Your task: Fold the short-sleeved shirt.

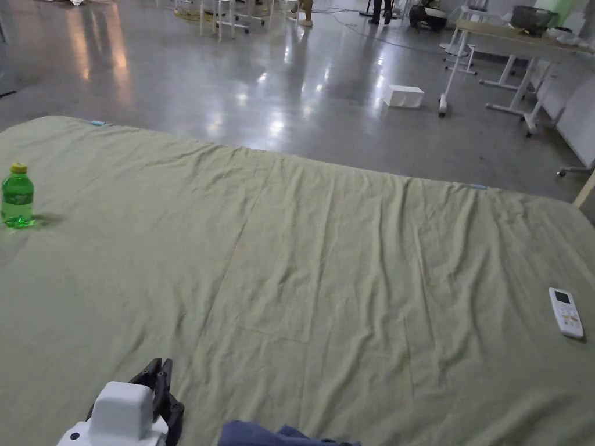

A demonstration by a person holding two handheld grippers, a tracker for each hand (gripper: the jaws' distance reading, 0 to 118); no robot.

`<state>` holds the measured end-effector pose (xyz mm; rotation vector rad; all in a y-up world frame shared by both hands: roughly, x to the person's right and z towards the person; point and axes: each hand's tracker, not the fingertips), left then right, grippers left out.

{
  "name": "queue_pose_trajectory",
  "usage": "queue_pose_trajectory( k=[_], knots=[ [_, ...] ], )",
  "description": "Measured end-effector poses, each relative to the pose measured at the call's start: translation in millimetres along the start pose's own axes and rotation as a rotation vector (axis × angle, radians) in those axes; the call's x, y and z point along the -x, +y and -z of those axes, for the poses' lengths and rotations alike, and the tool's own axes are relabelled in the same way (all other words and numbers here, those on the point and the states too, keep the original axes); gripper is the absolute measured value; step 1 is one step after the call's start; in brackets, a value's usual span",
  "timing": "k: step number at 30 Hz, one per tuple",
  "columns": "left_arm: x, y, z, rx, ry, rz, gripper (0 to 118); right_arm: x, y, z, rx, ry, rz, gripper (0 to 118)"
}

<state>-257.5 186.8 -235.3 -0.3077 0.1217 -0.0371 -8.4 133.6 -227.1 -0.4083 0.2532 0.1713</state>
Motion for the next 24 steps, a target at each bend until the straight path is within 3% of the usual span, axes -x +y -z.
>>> queue_pose_trajectory(
  k=[4, 6, 11, 13, 17, 19, 24],
  knots=[
    [6.4, -6.1, -5.8, 0.031, -0.006, -0.01, 7, 8.3, -26.8, 26.1, 0.087, -0.018, -0.037, 0],
    [9.7, -10.2, -9.6, 0.039, -0.009, -0.005, 7, 3.7, -40.1, 33.0, 0.16, -0.049, 0.011, 0],
    [16.9, -17.4, -6.8, 0.12, -0.11, -0.038, 9, -0.9, -40.8, 35.0, 0.119, -0.066, -0.029, 0],
    [17.8, -19.1, -2.5, 0.166, -0.174, -0.053, 20, -1.4, -42.9, 36.3, 0.118, -0.075, -0.033, 0],
    [22.5, -26.9, 16.4, 0.297, -0.304, -0.103, 64, -3.8, -48.2, 36.0, 0.126, -0.093, -0.028, 0],
    [25.5, -32.0, 27.5, 0.358, -0.367, -0.142, 79, -4.8, -48.0, 35.4, 0.128, -0.101, -0.027, 0],
    [28.2, -42.4, 51.6, 0.494, -0.586, -0.28, 82, -7.9, -48.8, 33.4, 0.129, -0.11, -0.016, 0]
  ],
)
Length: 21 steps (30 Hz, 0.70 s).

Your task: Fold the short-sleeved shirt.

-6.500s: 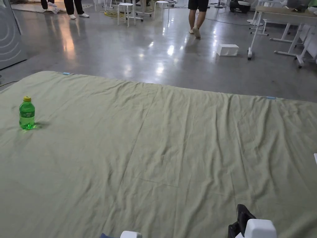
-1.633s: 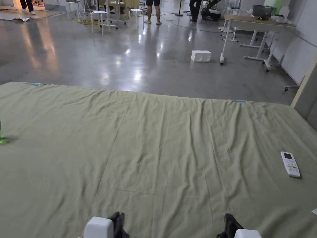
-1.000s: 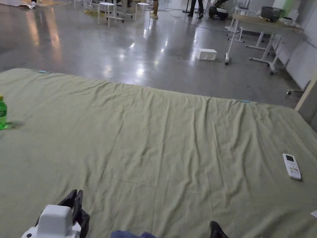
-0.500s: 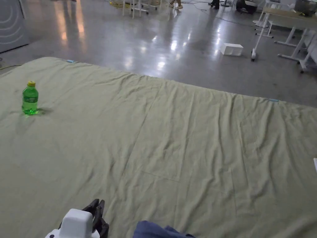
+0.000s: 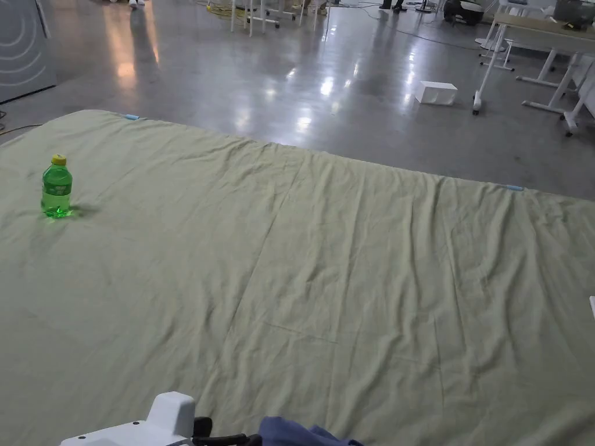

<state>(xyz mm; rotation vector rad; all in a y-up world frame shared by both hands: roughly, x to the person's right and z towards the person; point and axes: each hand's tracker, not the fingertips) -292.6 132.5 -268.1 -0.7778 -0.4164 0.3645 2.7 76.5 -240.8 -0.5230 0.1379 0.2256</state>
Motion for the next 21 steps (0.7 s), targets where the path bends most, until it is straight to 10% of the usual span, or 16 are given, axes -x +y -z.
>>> queue_pose_trajectory(
  k=[11, 16, 21],
  knots=[
    [32.5, -19.7, 76.9, 0.207, -0.399, -0.364, 81, -6.0, -1.6, -0.7, 0.004, 0.014, 0.015, 0],
    [33.1, -26.1, 87.2, 0.194, -0.368, -0.411, 38, -11.5, -3.8, -0.6, 0.0, 0.003, -0.008, 0],
    [33.1, -32.1, 79.5, 0.177, -0.417, -0.537, 29, -13.2, -0.3, -1.9, -0.001, 0.002, -0.023, 1]
  ],
)
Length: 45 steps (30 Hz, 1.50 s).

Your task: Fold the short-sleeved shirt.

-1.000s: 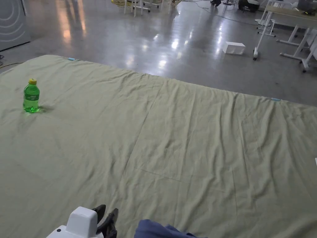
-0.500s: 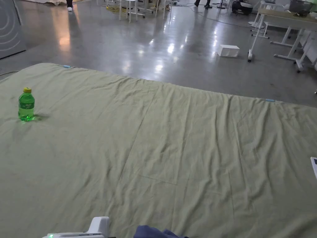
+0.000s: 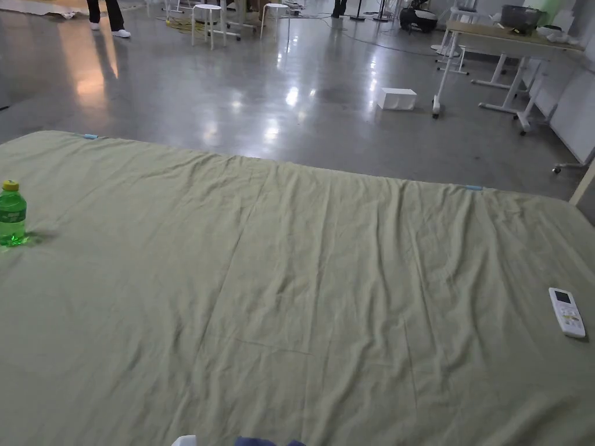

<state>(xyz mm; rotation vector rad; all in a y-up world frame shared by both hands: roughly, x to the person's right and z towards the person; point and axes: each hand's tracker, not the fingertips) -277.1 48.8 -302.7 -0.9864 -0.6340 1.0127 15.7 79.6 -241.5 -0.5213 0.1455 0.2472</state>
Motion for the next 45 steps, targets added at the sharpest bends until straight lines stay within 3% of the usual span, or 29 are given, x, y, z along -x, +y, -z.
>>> queue_pose_trajectory(
  k=[4, 10, 13, 18, 24, 30, 35, 39, 41, 45],
  knots=[
    [-11.3, -0.7, -13.6, -0.006, -0.095, -0.039, 27, -8.8, 5.9, -5.9, -0.012, 0.027, 0.025, 1],
    [-16.1, 27.3, -64.6, -0.017, -0.102, -0.084, 27, -32.2, 43.6, -12.8, -0.068, 0.0, 0.051, 1],
    [-12.6, 55.1, -107.1, -0.047, -0.036, -0.063, 27, -52.4, 71.0, -13.7, -0.115, -0.047, 0.116, 1],
    [-2.2, 107.6, -193.3, -0.081, 0.078, -0.045, 27, -80.4, 117.0, -18.5, -0.196, -0.1, 0.119, 1],
    [1.4, 163.2, -307.6, -0.119, 0.291, 0.049, 27, -98.8, 147.4, -27.7, -0.265, -0.147, 0.106, 1],
    [2.1, 194.7, -396.1, -0.132, 0.588, 0.037, 27, -104.2, 142.4, -22.5, -0.246, -0.153, 0.103, 1],
    [7.6, 201.0, -416.3, -0.109, 0.787, 0.073, 29, -101.1, 129.3, -19.5, -0.214, -0.158, 0.109, 1],
    [25.8, 207.5, -409.5, -0.085, 1.046, 0.174, 37, -102.8, 122.3, -18.6, -0.2, -0.129, 0.147, 1],
    [33.0, 207.3, -405.9, -0.096, 1.157, 0.195, 54, -102.4, 122.1, -18.2, -0.187, -0.132, 0.154, 1],
    [61.0, 230.6, -410.7, -0.166, 1.23, 0.203, 57, -103.0, 126.6, -21.6, -0.197, -0.134, 0.147, 1]
  ],
)
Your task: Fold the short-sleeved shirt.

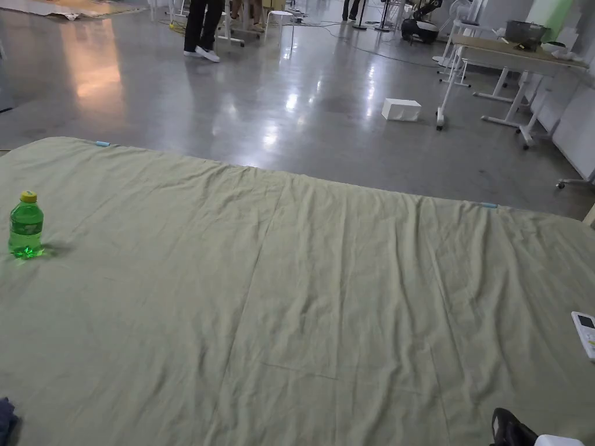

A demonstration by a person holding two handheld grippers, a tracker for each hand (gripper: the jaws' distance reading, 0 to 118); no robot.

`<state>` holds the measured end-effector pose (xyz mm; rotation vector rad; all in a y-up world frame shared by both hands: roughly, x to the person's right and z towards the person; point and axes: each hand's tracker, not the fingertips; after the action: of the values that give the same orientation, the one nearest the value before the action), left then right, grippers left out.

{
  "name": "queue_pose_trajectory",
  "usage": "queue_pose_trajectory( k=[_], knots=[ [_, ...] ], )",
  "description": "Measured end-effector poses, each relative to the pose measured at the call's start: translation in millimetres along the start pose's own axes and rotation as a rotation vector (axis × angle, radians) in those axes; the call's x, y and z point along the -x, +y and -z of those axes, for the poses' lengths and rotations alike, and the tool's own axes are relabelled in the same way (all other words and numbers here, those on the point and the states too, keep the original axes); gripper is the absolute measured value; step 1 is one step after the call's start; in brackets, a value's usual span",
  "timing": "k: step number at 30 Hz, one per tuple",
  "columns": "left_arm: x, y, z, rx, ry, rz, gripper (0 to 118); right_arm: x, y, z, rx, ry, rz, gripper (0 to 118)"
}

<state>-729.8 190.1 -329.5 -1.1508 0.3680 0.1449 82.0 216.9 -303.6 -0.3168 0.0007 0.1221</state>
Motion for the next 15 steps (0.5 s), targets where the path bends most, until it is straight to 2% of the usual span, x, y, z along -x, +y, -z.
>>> queue_pose_trajectory(
  k=[7, 10, 15],
  knots=[
    [-19.1, 14.8, -26.7, -0.243, 0.206, 0.01, 60, 2.1, 11.4, -4.6, -0.018, 0.005, -0.016, 1],
    [-48.2, 16.6, -38.1, -0.368, 0.193, 0.054, 60, 2.3, 11.5, -4.5, -0.026, 0.007, -0.018, 1],
    [-148.4, -11.2, -59.2, -0.567, 0.059, 0.164, 60, 5.6, 8.0, 2.9, -0.031, 0.011, -0.002, 1]
  ],
)
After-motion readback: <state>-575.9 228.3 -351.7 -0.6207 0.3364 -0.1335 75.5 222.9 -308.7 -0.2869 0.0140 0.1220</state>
